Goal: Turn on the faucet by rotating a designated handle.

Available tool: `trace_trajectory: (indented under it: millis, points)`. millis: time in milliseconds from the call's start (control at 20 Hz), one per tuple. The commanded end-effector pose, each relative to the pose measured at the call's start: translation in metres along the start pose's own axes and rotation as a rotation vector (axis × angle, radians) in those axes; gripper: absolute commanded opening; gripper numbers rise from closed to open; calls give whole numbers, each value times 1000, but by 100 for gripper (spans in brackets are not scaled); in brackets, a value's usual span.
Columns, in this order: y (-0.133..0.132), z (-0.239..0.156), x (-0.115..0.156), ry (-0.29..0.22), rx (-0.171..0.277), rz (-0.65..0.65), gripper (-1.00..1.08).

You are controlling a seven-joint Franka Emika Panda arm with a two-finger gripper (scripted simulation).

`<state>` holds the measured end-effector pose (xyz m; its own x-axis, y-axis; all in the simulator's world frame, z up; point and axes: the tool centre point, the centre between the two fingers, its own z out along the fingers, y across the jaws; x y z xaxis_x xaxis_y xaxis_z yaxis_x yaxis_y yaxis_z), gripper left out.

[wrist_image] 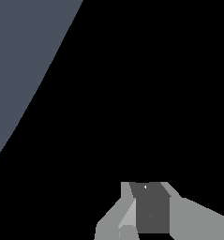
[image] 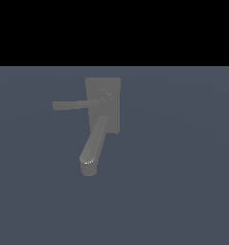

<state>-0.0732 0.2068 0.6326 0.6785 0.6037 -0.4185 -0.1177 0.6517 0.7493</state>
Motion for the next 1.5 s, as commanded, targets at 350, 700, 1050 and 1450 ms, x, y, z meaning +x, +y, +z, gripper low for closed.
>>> trace_trajectory:
  millis: [350, 700, 1050, 1450]
  points:
    - [6, -60, 82, 138, -205, -141, -100]
    - [-40, -103, 155, 267, -294, -301, -100]
    - [-131, -139, 221, 413, -319, -493, -100]
    - [-268, -171, 264, 577, -270, -715, -100]
